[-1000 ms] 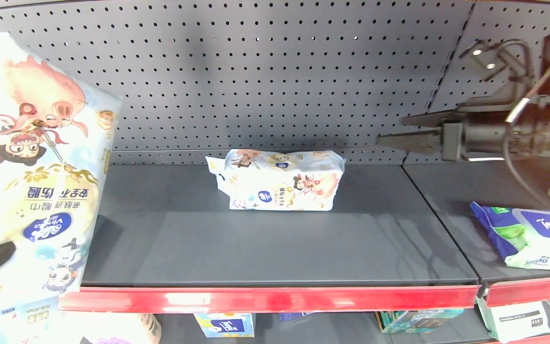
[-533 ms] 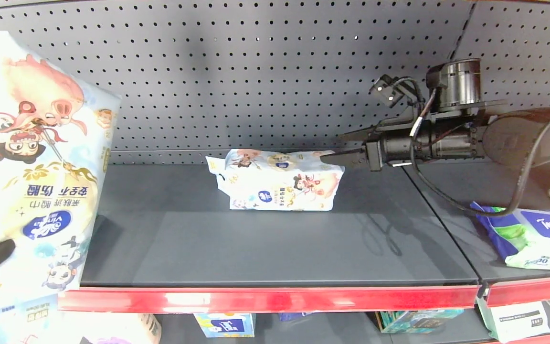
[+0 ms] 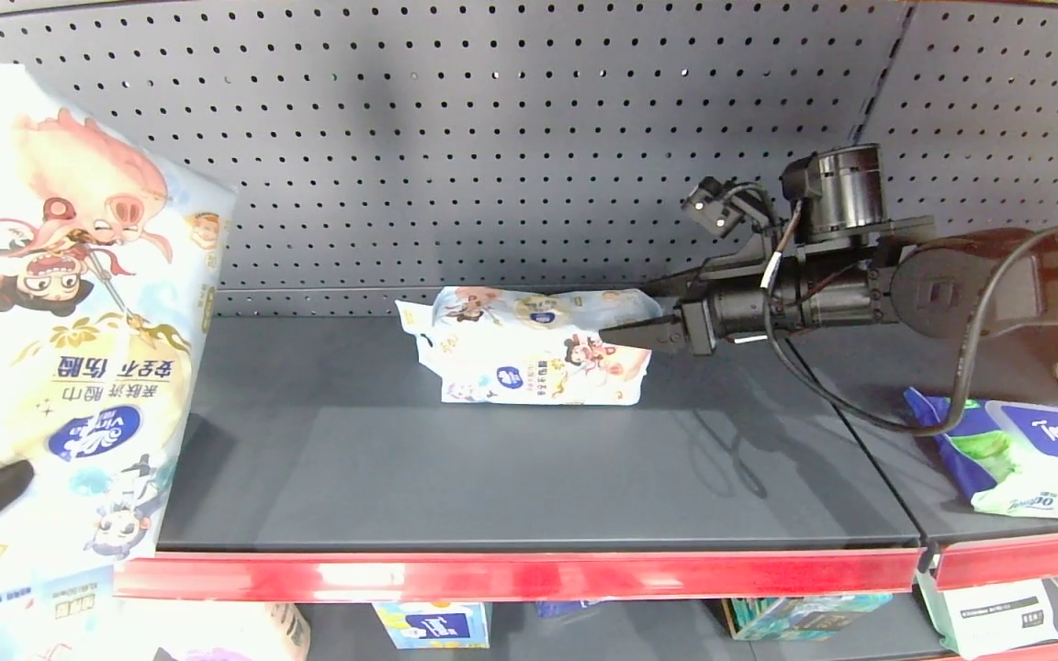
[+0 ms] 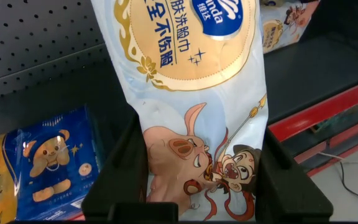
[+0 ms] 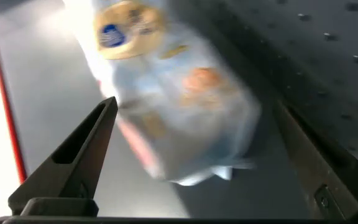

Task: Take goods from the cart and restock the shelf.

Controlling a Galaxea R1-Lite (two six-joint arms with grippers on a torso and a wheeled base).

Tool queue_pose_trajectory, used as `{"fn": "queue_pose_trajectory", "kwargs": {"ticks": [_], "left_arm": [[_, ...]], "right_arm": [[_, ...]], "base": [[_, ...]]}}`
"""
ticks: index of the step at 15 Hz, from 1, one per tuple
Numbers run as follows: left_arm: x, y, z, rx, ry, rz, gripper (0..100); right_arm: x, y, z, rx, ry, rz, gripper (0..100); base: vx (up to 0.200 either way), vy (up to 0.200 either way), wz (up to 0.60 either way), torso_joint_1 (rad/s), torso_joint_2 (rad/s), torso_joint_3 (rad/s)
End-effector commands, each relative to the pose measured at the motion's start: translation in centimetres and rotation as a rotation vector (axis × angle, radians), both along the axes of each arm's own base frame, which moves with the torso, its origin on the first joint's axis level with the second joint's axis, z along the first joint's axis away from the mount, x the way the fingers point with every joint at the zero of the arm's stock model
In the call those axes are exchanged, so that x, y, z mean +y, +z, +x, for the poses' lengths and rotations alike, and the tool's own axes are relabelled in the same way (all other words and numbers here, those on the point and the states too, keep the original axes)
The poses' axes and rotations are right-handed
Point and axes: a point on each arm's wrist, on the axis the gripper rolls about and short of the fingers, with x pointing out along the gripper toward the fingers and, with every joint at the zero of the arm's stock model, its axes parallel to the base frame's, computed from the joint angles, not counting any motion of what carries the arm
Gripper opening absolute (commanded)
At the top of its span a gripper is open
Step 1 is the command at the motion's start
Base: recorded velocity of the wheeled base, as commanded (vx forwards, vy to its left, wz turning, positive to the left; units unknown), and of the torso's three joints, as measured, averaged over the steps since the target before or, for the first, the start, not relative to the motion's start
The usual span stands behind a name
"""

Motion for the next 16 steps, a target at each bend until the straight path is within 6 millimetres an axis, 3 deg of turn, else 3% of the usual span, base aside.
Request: {"fn": "queue_pose_trajectory", "kwargs": {"ticks": [1,8,10,16], "left_arm": [[0.0,-0.1,0.0,0.001,0.0,0.0,0],[0.0,-0.3,-0.1,0.007,0.0,0.001,0],[0.0,-0.2,0.0,0.005,0.0,0.001,0],[0.1,0.3,-0.3,-0.017,0.004,-0.002,0]], "right_arm": [[0.2,0.1,-0.4,0.001,0.008,0.0,100],[1.0,-1.7,0.1,0.041,0.025,-0.02,100],[1.3,-3.0,0.8,0.029,0.042,-0.056,100],[1.9,-2.9,0.8,0.028,0.049,-0.058,100]], "base": [[0.0,0.0,0.0,0.0,0.0,0.0],[0.0,0.0,0.0,0.0,0.0,0.0],[0.0,0.0,0.0,0.0,0.0,0.0],[0.0,0.0,0.0,0.0,0.0,0.0]]}}
